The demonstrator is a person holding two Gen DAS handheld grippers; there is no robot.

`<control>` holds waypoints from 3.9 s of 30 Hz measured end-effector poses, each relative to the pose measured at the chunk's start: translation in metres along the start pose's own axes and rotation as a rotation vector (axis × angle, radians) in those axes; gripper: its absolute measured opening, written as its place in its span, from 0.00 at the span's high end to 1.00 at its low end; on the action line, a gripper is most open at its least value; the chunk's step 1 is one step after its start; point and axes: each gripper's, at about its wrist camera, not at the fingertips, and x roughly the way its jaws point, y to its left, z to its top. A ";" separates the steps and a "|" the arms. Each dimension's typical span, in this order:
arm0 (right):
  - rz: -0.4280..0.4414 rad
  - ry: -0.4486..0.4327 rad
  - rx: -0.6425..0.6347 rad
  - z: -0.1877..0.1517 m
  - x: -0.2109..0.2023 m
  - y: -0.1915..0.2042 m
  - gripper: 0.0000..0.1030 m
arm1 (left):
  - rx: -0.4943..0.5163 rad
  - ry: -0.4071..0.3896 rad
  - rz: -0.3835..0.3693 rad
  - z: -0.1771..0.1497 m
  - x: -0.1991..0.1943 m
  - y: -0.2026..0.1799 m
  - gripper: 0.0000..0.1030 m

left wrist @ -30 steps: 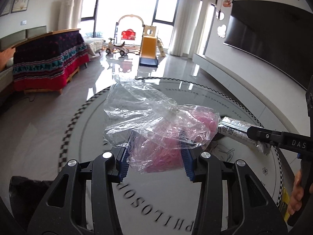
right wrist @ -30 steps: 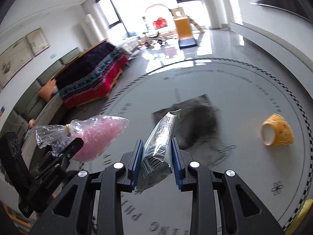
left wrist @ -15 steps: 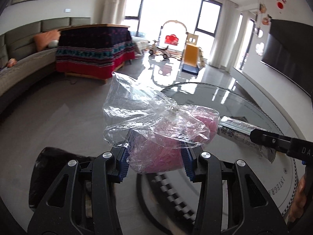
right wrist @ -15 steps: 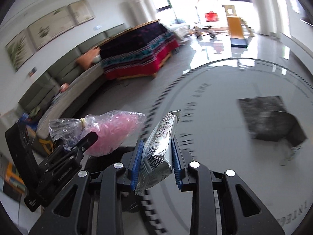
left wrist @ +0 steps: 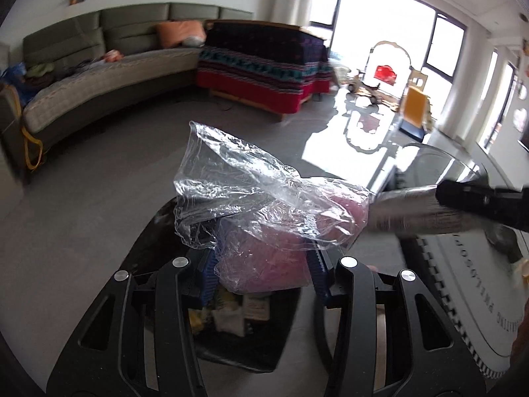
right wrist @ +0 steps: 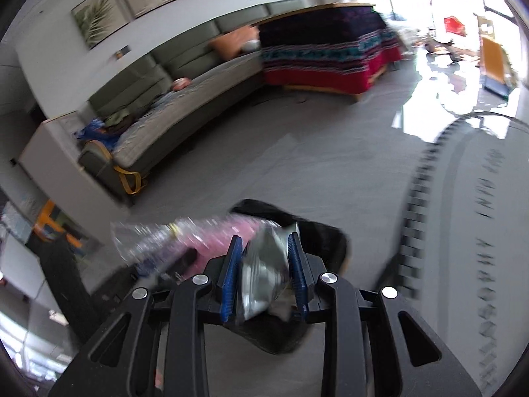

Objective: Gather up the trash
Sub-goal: 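Carry pink bag and snack wrapper to the black trash bag and release both, then move both open tools back over the table, then grasp the dark grey cloth with the left tool while the right tool grasps the yellow cup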

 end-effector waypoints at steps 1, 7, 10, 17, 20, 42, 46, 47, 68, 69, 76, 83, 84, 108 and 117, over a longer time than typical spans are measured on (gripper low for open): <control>-0.011 0.010 -0.021 0.004 0.007 0.008 0.60 | -0.025 0.010 0.021 0.000 0.004 0.008 0.47; -0.105 -0.032 -0.102 0.024 0.033 0.026 0.26 | -0.120 -0.003 0.223 0.012 0.020 0.037 0.06; -0.101 -0.026 -0.089 0.021 0.034 0.014 0.26 | -0.150 0.010 0.210 0.015 0.025 0.040 0.06; -0.092 -0.017 -0.075 0.010 0.033 0.010 0.26 | -0.127 0.036 0.195 0.006 0.037 0.049 0.06; -0.092 -0.022 -0.077 0.007 0.027 0.007 0.26 | -0.114 0.038 0.190 0.005 0.033 0.041 0.06; -0.194 -0.148 0.115 -0.024 -0.085 -0.110 0.26 | 0.138 0.022 -0.024 0.016 0.019 -0.100 0.06; -0.245 -0.164 0.153 -0.039 -0.110 -0.140 0.26 | 0.184 0.029 -0.082 0.012 0.019 -0.135 0.06; -0.256 -0.167 0.162 -0.043 -0.116 -0.148 0.26 | 0.194 0.033 -0.099 0.011 0.019 -0.143 0.06; -0.615 -0.257 0.425 -0.150 -0.273 -0.335 0.26 | 0.486 0.158 -0.413 -0.038 0.027 -0.363 0.06; -0.634 -0.252 0.432 -0.156 -0.280 -0.344 0.26 | 0.496 0.160 -0.423 -0.041 0.026 -0.371 0.06; -0.747 -0.200 0.478 -0.189 -0.315 -0.406 0.26 | 0.617 0.178 -0.494 -0.058 0.024 -0.435 0.06; -0.832 -0.117 0.483 -0.209 -0.321 -0.457 0.26 | 0.670 0.211 -0.544 -0.064 0.039 -0.485 0.06; -0.836 -0.112 0.488 -0.212 -0.323 -0.462 0.26 | 0.673 0.218 -0.549 -0.064 0.044 -0.495 0.06; -0.671 -0.263 0.603 -0.248 -0.362 -0.478 0.16 | 0.766 0.287 -0.608 -0.091 0.093 -0.563 0.73; -0.733 -0.172 0.543 -0.240 -0.354 -0.450 0.16 | 0.733 0.310 -0.659 -0.088 0.081 -0.541 0.73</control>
